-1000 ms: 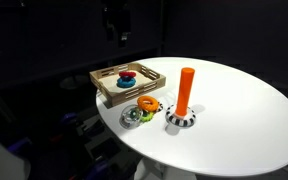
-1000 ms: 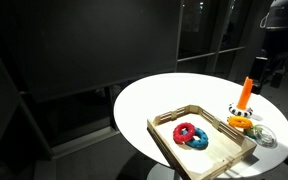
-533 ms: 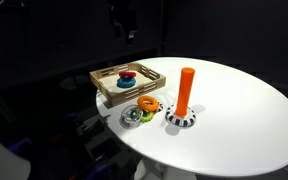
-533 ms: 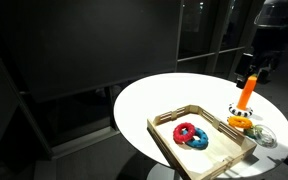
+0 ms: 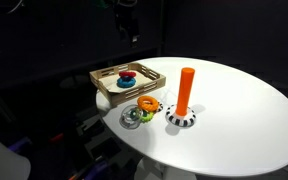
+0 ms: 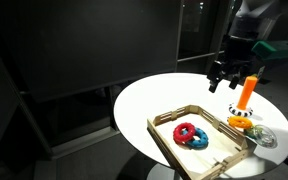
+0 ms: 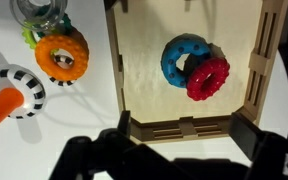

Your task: Remove the red ring from the crate and put it on the table

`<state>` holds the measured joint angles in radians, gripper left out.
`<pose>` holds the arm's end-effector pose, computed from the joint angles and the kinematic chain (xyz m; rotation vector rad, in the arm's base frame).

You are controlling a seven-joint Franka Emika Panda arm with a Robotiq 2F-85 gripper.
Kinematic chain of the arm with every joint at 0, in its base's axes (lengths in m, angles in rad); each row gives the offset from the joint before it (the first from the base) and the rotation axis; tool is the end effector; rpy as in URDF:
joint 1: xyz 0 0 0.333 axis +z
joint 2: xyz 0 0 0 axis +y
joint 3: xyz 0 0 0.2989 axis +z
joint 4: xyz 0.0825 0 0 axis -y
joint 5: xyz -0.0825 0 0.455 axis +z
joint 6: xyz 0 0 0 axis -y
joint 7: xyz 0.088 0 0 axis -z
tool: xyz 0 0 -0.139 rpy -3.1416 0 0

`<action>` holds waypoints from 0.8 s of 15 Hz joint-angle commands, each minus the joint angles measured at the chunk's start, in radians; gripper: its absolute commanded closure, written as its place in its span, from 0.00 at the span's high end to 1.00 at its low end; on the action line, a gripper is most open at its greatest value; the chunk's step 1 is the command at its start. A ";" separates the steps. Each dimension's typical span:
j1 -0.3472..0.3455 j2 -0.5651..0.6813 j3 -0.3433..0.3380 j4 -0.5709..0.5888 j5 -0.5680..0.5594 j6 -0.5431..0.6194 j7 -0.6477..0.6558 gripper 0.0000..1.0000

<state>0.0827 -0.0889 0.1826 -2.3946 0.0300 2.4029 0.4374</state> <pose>0.5304 0.1434 0.2636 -3.0863 0.2991 -0.1370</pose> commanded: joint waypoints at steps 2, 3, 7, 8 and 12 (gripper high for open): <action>0.033 0.132 0.005 0.081 -0.115 0.026 0.122 1.00; 0.045 0.151 -0.001 0.091 -0.132 0.027 0.137 1.00; 0.068 0.157 -0.016 0.078 -0.115 0.030 0.117 1.00; 0.070 0.164 -0.017 0.084 -0.115 0.030 0.118 1.00; 0.073 0.175 -0.030 0.103 -0.156 -0.004 0.169 1.00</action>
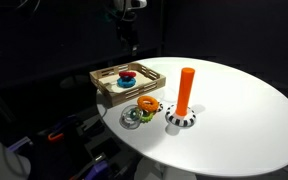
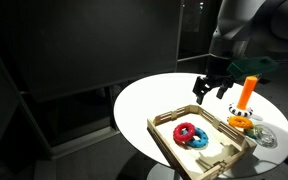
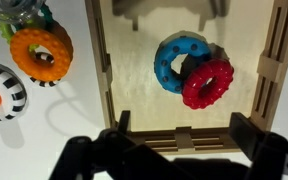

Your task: Remove the red ring from the crate and put it on the table

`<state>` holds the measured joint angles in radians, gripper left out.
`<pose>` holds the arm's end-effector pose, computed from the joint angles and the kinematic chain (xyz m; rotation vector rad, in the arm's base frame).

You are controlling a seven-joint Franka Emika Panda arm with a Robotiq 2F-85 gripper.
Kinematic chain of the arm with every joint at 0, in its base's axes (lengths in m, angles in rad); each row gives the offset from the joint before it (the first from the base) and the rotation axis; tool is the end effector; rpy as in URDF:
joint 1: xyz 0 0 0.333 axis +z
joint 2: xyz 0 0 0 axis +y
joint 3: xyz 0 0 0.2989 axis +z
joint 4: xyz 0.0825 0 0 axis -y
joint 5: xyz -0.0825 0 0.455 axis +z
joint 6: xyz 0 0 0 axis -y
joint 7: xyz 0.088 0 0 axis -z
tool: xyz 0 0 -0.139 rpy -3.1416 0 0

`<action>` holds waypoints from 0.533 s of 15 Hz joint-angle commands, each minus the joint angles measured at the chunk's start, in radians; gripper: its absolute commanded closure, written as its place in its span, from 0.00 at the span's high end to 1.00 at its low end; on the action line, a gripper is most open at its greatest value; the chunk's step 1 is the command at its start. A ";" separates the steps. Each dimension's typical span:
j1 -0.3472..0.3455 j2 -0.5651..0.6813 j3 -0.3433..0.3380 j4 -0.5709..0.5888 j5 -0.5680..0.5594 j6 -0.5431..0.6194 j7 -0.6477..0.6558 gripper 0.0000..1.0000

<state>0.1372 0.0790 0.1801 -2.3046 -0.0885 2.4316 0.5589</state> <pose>0.5449 0.1781 0.2169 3.1079 -0.2755 0.1001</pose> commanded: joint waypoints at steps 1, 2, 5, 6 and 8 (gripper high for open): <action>0.018 0.021 -0.029 0.020 -0.026 -0.038 0.037 1.00; 0.020 0.033 -0.033 0.024 -0.031 -0.036 0.048 1.00; 0.032 0.078 -0.043 0.036 -0.038 -0.026 0.066 1.00; 0.037 0.096 -0.044 0.040 -0.031 -0.014 0.069 1.00; 0.052 0.130 -0.048 0.051 -0.023 -0.002 0.074 1.00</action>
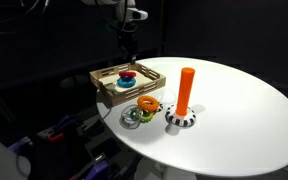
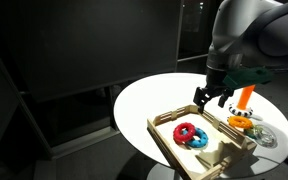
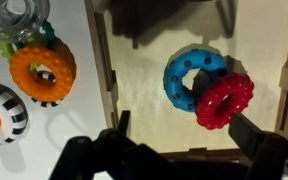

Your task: Remove the red ring from the crate and put it on the table

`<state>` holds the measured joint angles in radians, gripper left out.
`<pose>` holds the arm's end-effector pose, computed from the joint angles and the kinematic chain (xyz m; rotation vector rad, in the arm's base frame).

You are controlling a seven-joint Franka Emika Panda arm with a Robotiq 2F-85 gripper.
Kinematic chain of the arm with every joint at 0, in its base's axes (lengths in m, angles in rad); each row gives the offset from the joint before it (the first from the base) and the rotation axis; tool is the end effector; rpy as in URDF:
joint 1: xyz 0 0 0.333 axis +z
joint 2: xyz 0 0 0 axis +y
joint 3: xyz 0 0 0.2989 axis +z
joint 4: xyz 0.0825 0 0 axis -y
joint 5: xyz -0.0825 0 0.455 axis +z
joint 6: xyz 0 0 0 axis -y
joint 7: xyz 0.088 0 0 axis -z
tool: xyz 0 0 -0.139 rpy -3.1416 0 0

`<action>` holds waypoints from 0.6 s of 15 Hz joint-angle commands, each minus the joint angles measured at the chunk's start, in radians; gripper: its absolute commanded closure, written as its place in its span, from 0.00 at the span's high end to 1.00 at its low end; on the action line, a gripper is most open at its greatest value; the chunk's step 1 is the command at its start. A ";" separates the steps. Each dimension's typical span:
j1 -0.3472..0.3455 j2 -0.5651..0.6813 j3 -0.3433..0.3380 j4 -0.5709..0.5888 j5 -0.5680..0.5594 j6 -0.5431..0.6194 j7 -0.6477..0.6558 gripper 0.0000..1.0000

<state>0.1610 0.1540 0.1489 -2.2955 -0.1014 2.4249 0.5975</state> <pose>0.5392 0.1727 0.1779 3.0760 -0.3271 -0.0015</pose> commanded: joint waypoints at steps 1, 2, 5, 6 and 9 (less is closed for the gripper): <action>0.036 0.077 -0.019 0.051 -0.010 0.016 0.044 1.00; 0.044 0.094 -0.021 0.059 -0.007 0.028 0.046 1.00; 0.074 0.154 -0.040 0.094 -0.017 0.061 0.073 1.00; 0.083 0.172 -0.048 0.107 -0.014 0.068 0.079 1.00; 0.113 0.223 -0.072 0.144 -0.015 0.072 0.097 1.00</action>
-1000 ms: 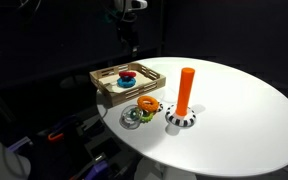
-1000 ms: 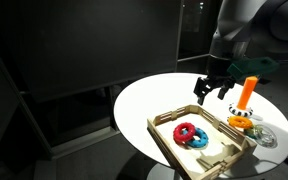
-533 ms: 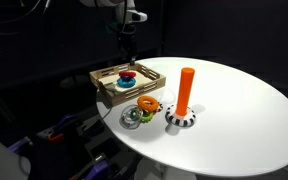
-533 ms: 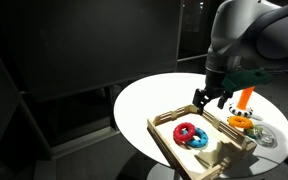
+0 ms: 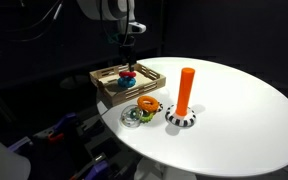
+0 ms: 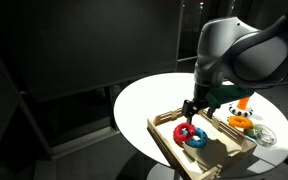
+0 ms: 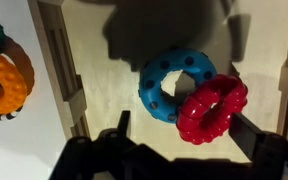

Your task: Remove the red ring from the crate and put it on the table

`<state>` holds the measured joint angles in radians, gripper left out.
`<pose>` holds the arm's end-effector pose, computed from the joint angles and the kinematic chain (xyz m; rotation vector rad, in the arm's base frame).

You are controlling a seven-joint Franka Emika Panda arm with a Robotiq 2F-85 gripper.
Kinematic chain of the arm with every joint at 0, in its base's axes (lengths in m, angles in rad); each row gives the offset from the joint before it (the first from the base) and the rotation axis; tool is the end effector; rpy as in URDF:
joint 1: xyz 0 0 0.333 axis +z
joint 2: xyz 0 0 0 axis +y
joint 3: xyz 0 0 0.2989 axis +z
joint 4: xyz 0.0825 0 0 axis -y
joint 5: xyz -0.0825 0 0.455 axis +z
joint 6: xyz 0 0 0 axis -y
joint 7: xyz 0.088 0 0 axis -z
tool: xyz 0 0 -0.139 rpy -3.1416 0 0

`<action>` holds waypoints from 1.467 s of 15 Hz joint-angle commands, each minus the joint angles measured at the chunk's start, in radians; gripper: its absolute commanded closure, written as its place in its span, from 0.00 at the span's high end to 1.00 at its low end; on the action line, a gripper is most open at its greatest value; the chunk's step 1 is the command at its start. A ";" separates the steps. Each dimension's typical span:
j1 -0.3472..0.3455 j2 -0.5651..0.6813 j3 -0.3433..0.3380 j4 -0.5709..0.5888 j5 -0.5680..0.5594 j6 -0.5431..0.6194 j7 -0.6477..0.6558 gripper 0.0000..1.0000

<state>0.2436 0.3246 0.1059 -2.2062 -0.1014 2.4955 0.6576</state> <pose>0.5493 0.2028 0.1236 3.0826 -0.3577 -0.0244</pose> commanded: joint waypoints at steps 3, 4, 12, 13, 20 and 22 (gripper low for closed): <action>0.050 0.098 -0.042 0.088 -0.002 -0.003 0.043 1.00; 0.056 0.111 -0.046 0.097 -0.001 -0.002 0.047 1.00; 0.082 0.184 -0.068 0.160 0.009 -0.002 0.048 0.56; 0.084 0.189 -0.070 0.165 0.011 -0.002 0.047 0.49; 0.069 0.137 -0.083 0.146 0.024 0.008 0.043 0.10; 0.062 0.111 -0.093 0.130 0.025 0.013 0.045 0.10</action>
<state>0.3140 0.4879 0.0267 -2.0478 -0.0946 2.4986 0.6952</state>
